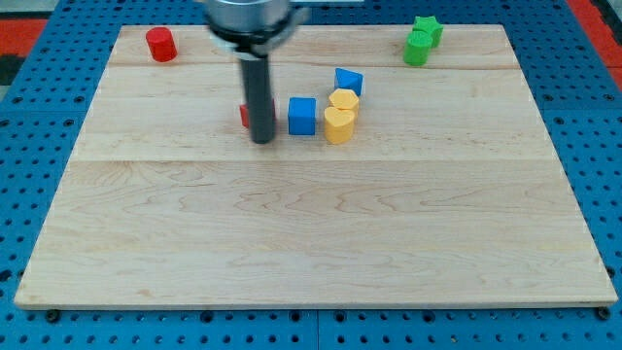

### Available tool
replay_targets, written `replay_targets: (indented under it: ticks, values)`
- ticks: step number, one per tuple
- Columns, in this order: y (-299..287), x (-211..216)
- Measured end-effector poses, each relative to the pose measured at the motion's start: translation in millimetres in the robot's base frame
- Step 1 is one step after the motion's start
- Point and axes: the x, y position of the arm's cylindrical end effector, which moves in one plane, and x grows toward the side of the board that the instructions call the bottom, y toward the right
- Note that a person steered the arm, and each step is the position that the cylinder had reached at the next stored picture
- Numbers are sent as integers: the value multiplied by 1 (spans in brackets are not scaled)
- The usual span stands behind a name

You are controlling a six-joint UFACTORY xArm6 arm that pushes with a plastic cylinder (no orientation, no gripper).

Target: Place the red star in between red circle and blue cube

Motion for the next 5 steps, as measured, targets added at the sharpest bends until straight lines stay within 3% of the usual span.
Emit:
replay_targets:
  ticks: [2,3,4,5]
  values:
    - [-72,-56]
    - [-53,-28]
    - [-76,20]
    - [-22,17]
